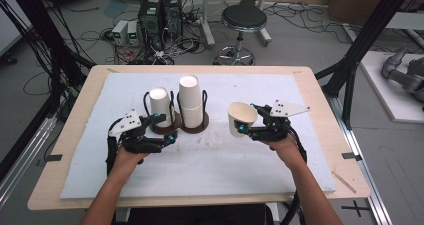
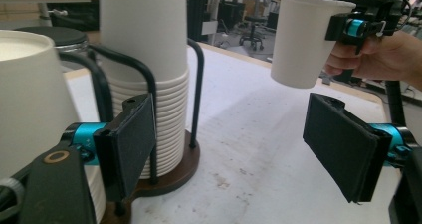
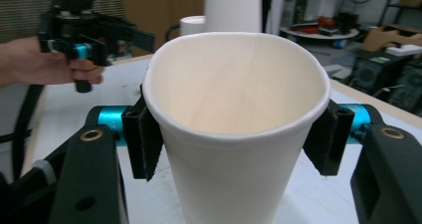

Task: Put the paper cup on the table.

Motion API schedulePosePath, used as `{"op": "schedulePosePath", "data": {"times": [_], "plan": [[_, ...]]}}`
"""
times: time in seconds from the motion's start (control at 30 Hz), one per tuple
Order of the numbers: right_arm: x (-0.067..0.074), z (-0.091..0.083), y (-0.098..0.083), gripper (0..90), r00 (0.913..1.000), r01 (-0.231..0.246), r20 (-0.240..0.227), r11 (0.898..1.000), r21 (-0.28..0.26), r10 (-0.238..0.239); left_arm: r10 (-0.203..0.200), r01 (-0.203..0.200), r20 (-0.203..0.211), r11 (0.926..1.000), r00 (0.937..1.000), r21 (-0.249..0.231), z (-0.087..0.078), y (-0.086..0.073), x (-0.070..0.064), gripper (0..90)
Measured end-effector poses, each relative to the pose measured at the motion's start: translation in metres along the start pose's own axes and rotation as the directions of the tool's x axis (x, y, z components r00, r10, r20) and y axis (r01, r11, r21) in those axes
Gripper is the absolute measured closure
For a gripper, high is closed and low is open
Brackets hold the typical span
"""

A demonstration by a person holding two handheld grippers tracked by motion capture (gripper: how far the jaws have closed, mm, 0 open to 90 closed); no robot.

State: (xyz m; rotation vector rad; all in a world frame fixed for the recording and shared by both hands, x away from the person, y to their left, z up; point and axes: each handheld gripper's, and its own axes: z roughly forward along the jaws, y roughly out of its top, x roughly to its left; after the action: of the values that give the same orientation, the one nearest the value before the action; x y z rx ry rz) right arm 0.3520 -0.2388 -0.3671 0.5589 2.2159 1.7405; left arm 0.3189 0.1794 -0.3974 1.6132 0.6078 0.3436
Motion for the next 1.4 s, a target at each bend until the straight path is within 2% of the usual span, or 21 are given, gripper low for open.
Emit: {"op": "schedulePosePath", "data": {"times": [0.13, 0.2, 0.33, 0.4, 0.57, 0.7, 0.9, 0.97, 1.17, 1.23, 1.4], "plan": [[-0.009, -0.006, -0.003, 35.4, 0.9972, -0.013, 0.074, 1.000, -0.002, 0.013, 0.013, -0.014, -0.026, 0.9998, 0.9996, -0.012, -0.010, 0.000, 0.004, 21.1], [-0.014, -0.009, -0.006, 35.4, 0.9924, -0.024, 0.120, 1.000, 0.005, 0.023, 0.014, -0.014, -0.035, 0.9998, 0.9993, -0.016, -0.015, -0.001, 0.006, 21.1], [-0.021, -0.011, -0.011, 35.4, 0.9802, -0.037, 0.195, 0.999, 0.014, 0.033, 0.008, -0.009, -0.061, 0.9997, 0.9981, -0.022, -0.022, -0.005, 0.010, 21.1], [-0.023, -0.011, -0.012, 35.4, 0.9698, -0.030, 0.243, 0.999, 0.030, 0.022, 0.006, -0.008, -0.069, 0.9997, 0.9976, -0.024, -0.024, -0.005, 0.011, 21.1], [-0.032, -0.014, -0.018, 35.4, 0.9493, -0.057, 0.311, 0.998, 0.031, 0.044, 0.001, -0.004, -0.083, 0.9996, 0.9965, -0.027, -0.026, -0.008, 0.013, 21.1], [-0.040, -0.017, -0.024, 35.4, 0.9366, -0.085, 0.343, 0.996, 0.024, 0.072, 0.001, -0.004, -0.091, 0.9994, 0.9958, -0.033, -0.028, -0.008, 0.014, 21.1], [-0.053, -0.015, -0.036, 35.4, 0.9146, -0.122, 0.393, 0.991, 0.046, 0.094, 0.000, -0.003, -0.092, 0.9995, 0.9957, -0.032, -0.029, -0.010, 0.015, 21.1], [-0.056, -0.015, -0.038, 35.4, 0.9096, -0.131, 0.403, 0.990, 0.046, 0.102, 0.001, -0.004, -0.092, 0.9995, 0.9958, -0.030, -0.029, -0.010, 0.015, 21.1], [-0.066, -0.014, -0.049, 35.4, 0.8968, -0.184, 0.422, 0.980, 0.078, 0.134, 0.002, -0.004, -0.088, 0.9996, 0.9962, -0.026, -0.029, -0.011, 0.015, 21.1], [-0.068, -0.015, -0.051, 35.4, 0.8924, -0.186, 0.432, 0.979, 0.085, 0.132, 0.002, -0.005, -0.089, 0.9997, 0.9960, -0.024, -0.029, -0.011, 0.015, 21.1], [-0.071, -0.015, -0.058, 35.2, 0.8896, -0.206, 0.435, 0.973, 0.108, 0.140, 0.001, -0.003, -0.086, 0.9997, 0.9963, -0.024, -0.028, -0.012, 0.015, 21.1]]}}
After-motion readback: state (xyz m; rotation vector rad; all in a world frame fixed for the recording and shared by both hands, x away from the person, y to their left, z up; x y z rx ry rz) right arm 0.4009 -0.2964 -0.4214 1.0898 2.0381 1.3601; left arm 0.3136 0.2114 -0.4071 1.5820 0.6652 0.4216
